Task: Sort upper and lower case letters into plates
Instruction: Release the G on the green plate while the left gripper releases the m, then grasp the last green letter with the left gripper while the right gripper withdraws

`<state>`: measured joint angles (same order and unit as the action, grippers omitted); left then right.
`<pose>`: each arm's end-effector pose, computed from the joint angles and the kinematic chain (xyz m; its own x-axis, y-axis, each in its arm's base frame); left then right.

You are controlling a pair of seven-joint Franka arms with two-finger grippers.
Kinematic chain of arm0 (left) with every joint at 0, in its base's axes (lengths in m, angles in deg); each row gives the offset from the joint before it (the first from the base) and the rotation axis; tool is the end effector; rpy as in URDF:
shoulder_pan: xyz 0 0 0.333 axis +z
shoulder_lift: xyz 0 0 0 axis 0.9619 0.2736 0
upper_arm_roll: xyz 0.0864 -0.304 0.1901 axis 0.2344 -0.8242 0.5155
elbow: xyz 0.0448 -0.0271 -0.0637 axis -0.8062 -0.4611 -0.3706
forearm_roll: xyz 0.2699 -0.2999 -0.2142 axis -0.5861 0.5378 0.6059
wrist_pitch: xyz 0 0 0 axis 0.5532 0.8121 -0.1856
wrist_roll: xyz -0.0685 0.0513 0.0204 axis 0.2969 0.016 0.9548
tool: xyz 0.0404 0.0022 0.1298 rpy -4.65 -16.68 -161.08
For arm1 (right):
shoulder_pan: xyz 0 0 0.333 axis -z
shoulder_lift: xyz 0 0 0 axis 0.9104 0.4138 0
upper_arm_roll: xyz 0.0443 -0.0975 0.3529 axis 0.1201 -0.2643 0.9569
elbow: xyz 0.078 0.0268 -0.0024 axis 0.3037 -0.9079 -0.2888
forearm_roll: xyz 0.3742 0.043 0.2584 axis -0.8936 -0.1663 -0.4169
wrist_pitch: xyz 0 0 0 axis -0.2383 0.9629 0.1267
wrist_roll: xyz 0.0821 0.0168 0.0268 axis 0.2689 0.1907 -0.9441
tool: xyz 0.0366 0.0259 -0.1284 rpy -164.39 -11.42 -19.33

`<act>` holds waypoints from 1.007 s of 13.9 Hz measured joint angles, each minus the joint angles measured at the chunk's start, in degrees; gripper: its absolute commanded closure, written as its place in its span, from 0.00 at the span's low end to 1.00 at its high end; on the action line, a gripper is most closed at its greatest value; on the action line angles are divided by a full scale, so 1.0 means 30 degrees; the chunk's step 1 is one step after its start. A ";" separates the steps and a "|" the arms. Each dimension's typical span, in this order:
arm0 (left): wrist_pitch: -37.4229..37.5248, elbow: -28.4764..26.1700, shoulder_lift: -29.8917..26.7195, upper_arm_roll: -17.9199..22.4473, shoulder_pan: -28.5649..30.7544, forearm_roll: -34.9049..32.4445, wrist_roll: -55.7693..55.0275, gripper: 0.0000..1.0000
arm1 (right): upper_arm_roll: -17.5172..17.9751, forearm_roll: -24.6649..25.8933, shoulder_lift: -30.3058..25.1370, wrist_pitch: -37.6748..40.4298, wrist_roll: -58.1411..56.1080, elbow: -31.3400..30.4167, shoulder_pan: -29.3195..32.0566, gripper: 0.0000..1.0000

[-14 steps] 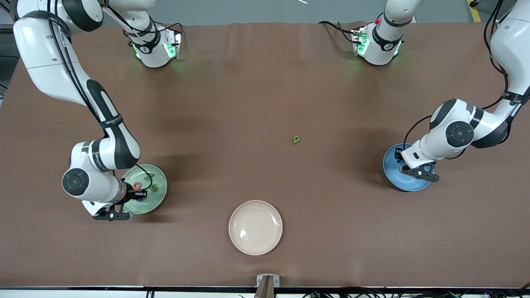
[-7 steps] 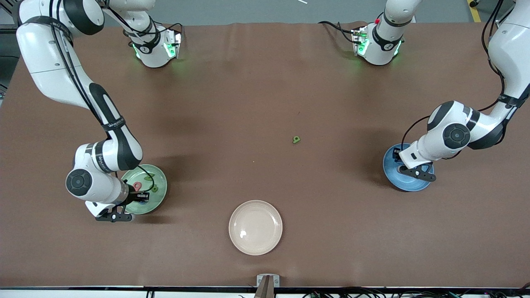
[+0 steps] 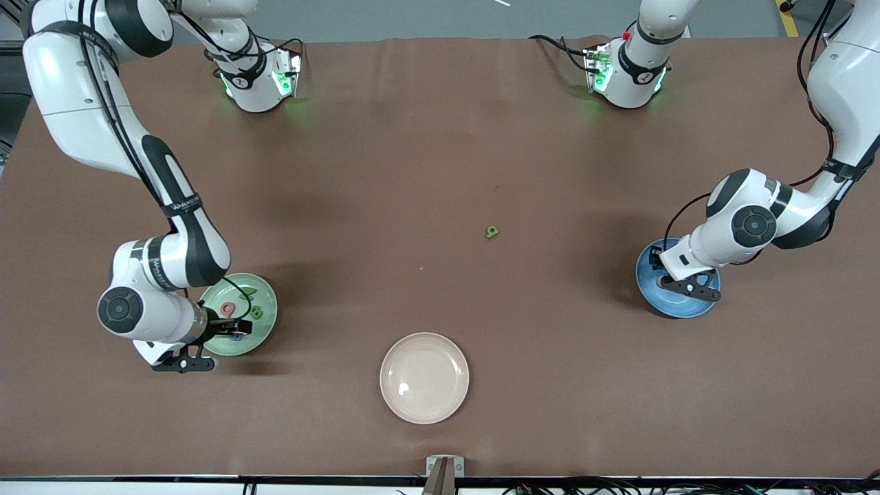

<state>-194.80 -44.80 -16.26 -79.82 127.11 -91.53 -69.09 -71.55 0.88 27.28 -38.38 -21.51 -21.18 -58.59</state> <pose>0.6186 0.0039 0.1475 0.9482 -0.3026 -0.0969 -0.3057 -0.9519 -0.0188 0.7957 0.0387 0.1955 0.9961 0.0007 -0.0882 0.0023 -0.9998 0.0190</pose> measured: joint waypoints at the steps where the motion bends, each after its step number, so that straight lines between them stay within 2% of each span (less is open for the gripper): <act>1: 0.0001 0.0021 -0.0039 -0.0030 -0.0036 -0.0027 -0.0181 0.00 | 0.0065 0.0000 -0.0411 0.1004 0.0001 0.0192 -0.0030 0.00; 4: 0.0875 0.0220 -0.0606 -0.1122 0.0012 0.0472 -0.0977 0.00 | 0.0135 -0.0009 -0.2368 0.3682 0.0002 0.0136 -0.0055 0.00; 8: 0.4137 0.0799 -0.1904 -0.5241 -0.0083 0.3053 -0.5760 0.00 | 0.0171 -0.0650 -0.5702 0.4515 0.0282 -0.2029 -0.0060 0.00; 10: 0.4864 0.1033 -0.2261 -0.6822 -0.0374 0.4067 -0.8799 0.00 | 0.0165 -0.0748 -0.7194 0.4965 0.0454 -0.3285 -0.0058 0.00; 12: 0.4926 0.1080 -0.2295 -0.7425 -0.1094 0.4732 -1.1715 0.00 | 0.0136 -0.1027 -0.8279 0.6312 0.0551 -0.3555 -0.0042 0.00; 14: 0.4905 0.1185 -0.2180 -0.7394 -0.2831 0.4867 -1.4914 0.00 | 0.0034 -0.1713 -0.9096 0.7602 0.0556 -0.3271 -0.0011 0.00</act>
<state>-180.09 -41.25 -22.80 -102.00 118.62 -76.93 -113.83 -71.45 -4.26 -0.01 -15.57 -19.85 -30.99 -58.62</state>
